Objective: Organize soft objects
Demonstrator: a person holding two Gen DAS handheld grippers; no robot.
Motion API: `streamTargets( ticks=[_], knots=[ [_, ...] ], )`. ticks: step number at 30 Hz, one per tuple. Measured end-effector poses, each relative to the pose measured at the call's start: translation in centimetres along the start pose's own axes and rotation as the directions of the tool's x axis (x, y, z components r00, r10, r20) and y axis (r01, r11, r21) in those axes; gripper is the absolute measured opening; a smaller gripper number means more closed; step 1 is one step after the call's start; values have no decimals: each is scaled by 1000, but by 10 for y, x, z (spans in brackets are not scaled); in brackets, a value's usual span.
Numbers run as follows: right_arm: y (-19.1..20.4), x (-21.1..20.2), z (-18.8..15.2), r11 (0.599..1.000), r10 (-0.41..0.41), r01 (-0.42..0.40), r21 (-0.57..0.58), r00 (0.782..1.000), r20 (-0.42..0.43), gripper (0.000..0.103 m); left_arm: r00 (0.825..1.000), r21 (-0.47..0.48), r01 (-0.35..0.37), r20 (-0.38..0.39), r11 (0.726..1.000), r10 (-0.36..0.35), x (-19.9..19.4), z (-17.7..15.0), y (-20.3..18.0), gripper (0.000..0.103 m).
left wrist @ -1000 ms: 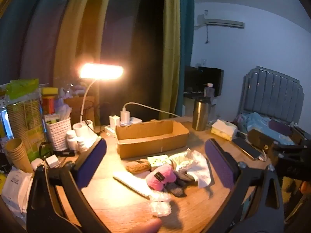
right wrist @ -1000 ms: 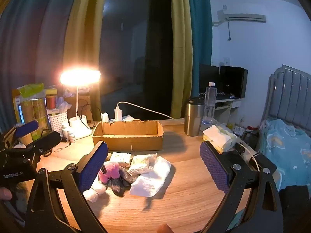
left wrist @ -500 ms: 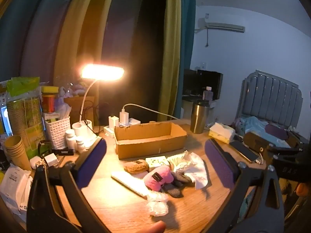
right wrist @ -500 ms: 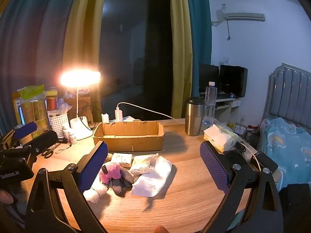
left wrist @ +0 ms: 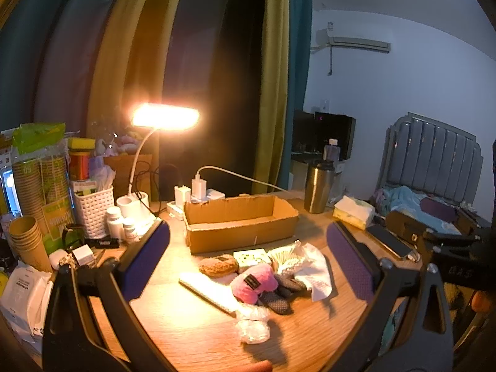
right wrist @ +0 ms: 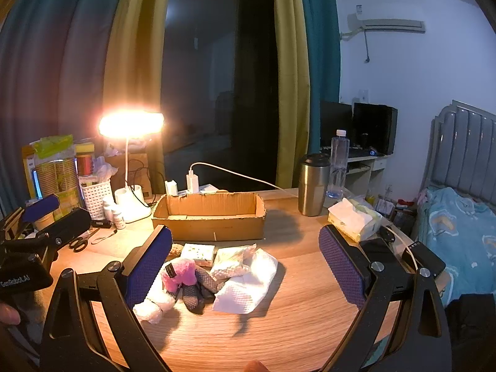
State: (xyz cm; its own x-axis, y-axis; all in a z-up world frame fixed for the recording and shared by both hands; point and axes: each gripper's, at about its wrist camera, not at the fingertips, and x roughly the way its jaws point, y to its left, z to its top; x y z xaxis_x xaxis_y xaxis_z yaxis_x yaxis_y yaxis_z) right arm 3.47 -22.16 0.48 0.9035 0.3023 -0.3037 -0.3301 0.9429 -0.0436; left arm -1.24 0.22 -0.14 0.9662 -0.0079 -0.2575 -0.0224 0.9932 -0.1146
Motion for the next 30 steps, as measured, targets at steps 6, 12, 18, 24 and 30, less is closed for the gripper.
streamTargets(
  ticks=[6,12,18,24,30],
  knots=[
    [2,-1,0,1000,4,-4,-3,1000,-2,97,1000,2,8,4,1000,-8,-1,2,-2,102],
    [2,-1,2,1000,5,-5,-3,1000,-6,97,1000,-2,7,4,1000,-7,-3,0,-2,102],
    [1,-1,1,1000,5,-5,-1,1000,-6,97,1000,-7,5,3,1000,-5,-4,0,-1,102],
    [2,-1,1,1000,15,-15,3,1000,-12,97,1000,-14,4,-4,1000,-4,-3,2,2,102],
    [1,-1,1,1000,22,-22,7,1000,-19,97,1000,-11,4,-4,1000,-5,-3,2,3,102]
  ],
)
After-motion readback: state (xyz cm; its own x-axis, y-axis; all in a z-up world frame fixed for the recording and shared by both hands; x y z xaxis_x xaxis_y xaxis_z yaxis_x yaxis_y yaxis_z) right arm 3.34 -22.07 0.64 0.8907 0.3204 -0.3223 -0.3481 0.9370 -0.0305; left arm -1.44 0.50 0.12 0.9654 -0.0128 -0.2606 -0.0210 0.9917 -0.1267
